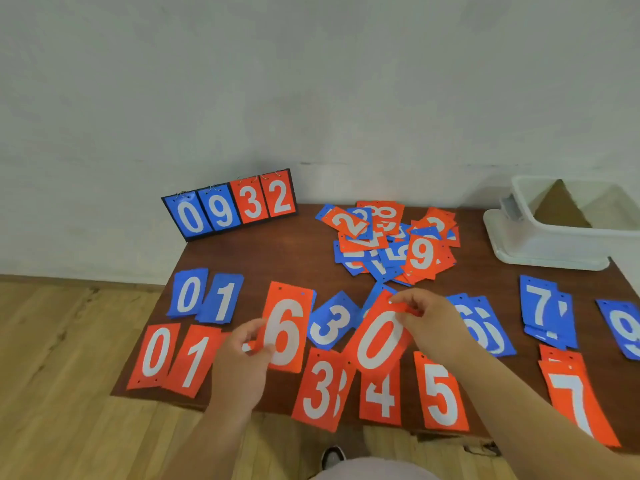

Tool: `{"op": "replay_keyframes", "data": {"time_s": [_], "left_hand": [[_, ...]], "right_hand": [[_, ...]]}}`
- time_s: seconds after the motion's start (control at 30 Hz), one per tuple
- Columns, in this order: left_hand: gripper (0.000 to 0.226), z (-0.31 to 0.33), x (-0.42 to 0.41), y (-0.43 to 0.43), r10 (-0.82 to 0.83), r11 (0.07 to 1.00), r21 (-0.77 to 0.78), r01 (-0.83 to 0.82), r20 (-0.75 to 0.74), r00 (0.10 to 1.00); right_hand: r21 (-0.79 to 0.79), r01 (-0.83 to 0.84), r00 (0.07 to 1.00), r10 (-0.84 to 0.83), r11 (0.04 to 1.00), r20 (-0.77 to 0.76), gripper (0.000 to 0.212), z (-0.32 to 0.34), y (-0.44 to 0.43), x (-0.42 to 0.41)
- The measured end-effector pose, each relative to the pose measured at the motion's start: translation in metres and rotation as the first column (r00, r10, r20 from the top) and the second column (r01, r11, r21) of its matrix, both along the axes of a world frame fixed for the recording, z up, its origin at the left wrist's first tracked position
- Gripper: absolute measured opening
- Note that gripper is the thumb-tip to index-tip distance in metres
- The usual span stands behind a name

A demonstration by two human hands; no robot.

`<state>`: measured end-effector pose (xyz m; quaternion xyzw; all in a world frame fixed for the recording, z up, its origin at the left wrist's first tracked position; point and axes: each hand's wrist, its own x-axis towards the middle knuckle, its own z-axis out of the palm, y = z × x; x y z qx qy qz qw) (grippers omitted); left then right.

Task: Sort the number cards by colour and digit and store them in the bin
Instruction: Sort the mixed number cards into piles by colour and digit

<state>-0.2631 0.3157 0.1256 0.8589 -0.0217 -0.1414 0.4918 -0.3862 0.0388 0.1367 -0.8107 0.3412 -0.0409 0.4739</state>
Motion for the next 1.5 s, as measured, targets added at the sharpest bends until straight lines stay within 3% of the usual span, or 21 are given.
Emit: {"op": "replay_keyframes", "data": {"time_s": [0.27,0.43,0.67,0.87,1.0,1.1,1.17,1.27,1.33,1.4,1.5], "left_hand": [[0.037,-0.039,-0.056,-0.002,-0.061,0.998,-0.008,0.060,-0.115,0.991],[0.036,-0.059,-0.095,-0.055,-0.253,0.967,-0.020,0.254,-0.183,0.950],[0.034,-0.084,-0.157,-0.170,-0.501,0.863,-0.031,0.504,-0.184,0.846],[0.024,-0.108,-0.217,-0.242,-0.586,0.786,0.135,0.604,-0.150,0.796],[0.030,-0.139,-0.245,-0.276,-0.672,0.670,0.386,0.635,-0.050,0.739],[0.040,-0.146,-0.259,-0.285,-0.698,0.543,0.629,0.556,-0.031,0.716],[0.047,-0.138,-0.264,-0.290,-0.682,0.550,0.677,0.489,0.026,0.731],[0.053,-0.119,-0.262,-0.286,-0.625,0.674,0.540,0.505,0.053,0.778],[0.048,-0.098,-0.259,-0.276,-0.580,0.789,0.230,0.570,-0.029,0.814],[0.040,-0.077,-0.255,-0.257,-0.605,0.793,-0.029,0.608,-0.146,0.783],[0.030,-0.062,-0.242,-0.220,-0.588,0.809,-0.118,0.576,-0.209,0.782]], "right_hand": [[-0.103,0.097,0.990,-0.107,0.990,-0.089,0.031,-0.035,-0.015,-0.072],[-0.107,0.208,0.947,-0.228,0.972,-0.229,0.034,-0.044,-0.039,-0.152],[-0.145,0.321,0.886,-0.351,0.936,-0.304,0.036,-0.048,-0.067,-0.245],[-0.103,0.320,0.891,-0.336,0.942,-0.306,0.032,-0.059,-0.107,-0.296],[-0.091,0.266,0.907,-0.281,0.960,-0.312,0.032,-0.061,-0.144,-0.314],[-0.088,0.224,0.914,-0.240,0.971,-0.327,0.032,-0.058,-0.162,-0.319],[-0.060,0.213,0.922,-0.221,0.975,-0.318,0.030,-0.056,-0.171,-0.316],[0.009,0.188,0.941,-0.178,0.982,-0.287,0.030,-0.057,-0.173,-0.300],[0.074,0.173,0.960,-0.151,0.982,-0.235,0.030,-0.056,-0.169,-0.279],[0.129,0.113,0.983,-0.092,0.985,-0.161,0.032,-0.050,-0.157,-0.248],[0.214,0.013,0.997,0.005,0.977,-0.083,0.032,-0.038,-0.128,-0.197]]}}
